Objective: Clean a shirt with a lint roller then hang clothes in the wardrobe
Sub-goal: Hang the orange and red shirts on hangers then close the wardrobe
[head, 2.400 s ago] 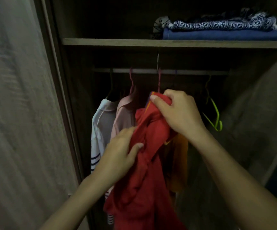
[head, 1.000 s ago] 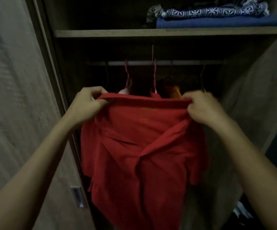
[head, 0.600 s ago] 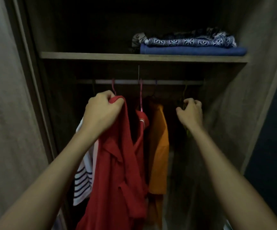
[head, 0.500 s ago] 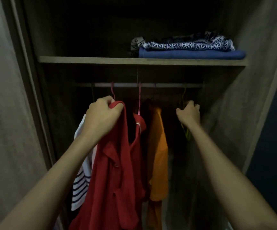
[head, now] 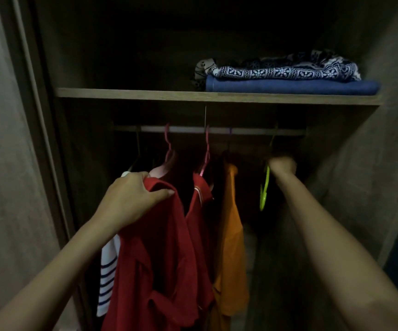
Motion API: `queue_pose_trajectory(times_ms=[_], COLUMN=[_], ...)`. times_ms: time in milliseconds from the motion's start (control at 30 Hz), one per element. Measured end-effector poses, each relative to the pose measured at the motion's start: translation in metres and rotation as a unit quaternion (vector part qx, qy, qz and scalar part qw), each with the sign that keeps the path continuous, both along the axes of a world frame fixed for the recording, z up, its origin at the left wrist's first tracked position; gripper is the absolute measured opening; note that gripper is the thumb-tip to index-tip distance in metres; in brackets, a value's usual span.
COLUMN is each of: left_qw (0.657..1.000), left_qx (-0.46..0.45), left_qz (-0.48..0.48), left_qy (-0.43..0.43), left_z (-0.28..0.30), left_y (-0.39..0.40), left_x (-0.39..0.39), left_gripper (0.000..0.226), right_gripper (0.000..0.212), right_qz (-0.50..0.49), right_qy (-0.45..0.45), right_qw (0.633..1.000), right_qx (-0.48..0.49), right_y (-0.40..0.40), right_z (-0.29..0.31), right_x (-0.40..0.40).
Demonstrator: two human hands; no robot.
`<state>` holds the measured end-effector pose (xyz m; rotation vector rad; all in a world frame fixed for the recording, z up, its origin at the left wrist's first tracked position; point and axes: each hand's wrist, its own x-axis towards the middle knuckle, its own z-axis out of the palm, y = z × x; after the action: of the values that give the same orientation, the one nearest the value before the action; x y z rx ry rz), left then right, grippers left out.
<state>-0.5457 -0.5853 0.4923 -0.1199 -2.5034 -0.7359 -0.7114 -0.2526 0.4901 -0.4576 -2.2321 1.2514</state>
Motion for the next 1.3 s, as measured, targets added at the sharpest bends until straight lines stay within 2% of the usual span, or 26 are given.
queue_pose_trajectory(times_ms=[167,233,333,400,467,567,633,800,833,900,1000,1100,1167,1233,1300], left_qw=[0.999,0.998,0.995,0.995,0.995,0.995,0.993,0.993,0.992,0.991,0.993,0.984,0.973,0.962,0.947], left_qx=[0.026,0.041,0.046,0.049,0.044,0.043,0.059,0.057,0.061,0.067,0.062,0.092,0.122,0.164,0.209], left_qz=[-0.01,-0.017,-0.042,-0.061,-0.069,-0.082,-0.099,-0.098,-0.104,-0.113,-0.103,-0.151,-0.194,-0.217,-0.242], left_qy=[0.025,0.041,0.072,0.065,0.051,0.04,0.037,0.024,0.02,0.01,0.004,-0.011,-0.014,-0.016,-0.029], left_z=[-0.003,-0.005,-0.007,-0.006,-0.005,-0.006,-0.009,-0.017,-0.02,-0.025,-0.028,-0.025,-0.02,-0.016,-0.012], left_y=[0.008,0.01,0.008,0.006,0.004,0.005,0.005,0.001,0.0,0.0,0.001,0.007,0.014,0.018,0.015], left_x=[-0.002,-0.003,-0.004,-0.002,0.0,0.003,0.002,-0.003,-0.004,-0.004,-0.002,0.009,0.02,0.028,0.031], left_gripper=[0.05,0.055,0.058,0.055,0.047,0.041,0.04,0.048,0.05,0.055,0.063,0.065,0.063,0.055,0.042], right_gripper=[0.035,0.021,0.034,0.024,0.017,0.03,0.029,0.015,0.015,0.028,0.041,0.043,0.053,0.053,0.045], right_qz=[0.012,0.053,0.139,0.173,0.189,0.205,0.214,0.18,0.178,0.184,0.166,0.156,0.169,0.167,0.156], right_qy=[0.119,0.151,0.186,0.2,0.212,0.229,0.218,0.165,0.145,0.114,0.104,0.159,0.22,0.262,0.271], right_qw=[0.99,0.984,0.97,0.958,0.948,0.938,0.937,0.917,0.91,0.879,0.83,0.789,0.768,0.777,0.822], right_qx=[-0.07,-0.083,-0.074,-0.108,-0.146,-0.158,-0.173,-0.315,-0.346,-0.425,-0.522,-0.573,-0.577,-0.548,-0.475], right_y=[-0.017,-0.027,-0.037,-0.039,-0.041,-0.046,-0.054,-0.067,-0.068,-0.072,-0.084,-0.101,-0.114,-0.131,-0.144], right_z=[0.014,0.013,0.002,-0.004,-0.006,-0.011,-0.017,-0.05,-0.055,-0.056,-0.049,-0.045,-0.048,-0.06,-0.082], right_x=[0.033,0.052,0.077,0.091,0.103,0.117,0.124,0.128,0.13,0.138,0.151,0.159,0.161,0.161,0.159])
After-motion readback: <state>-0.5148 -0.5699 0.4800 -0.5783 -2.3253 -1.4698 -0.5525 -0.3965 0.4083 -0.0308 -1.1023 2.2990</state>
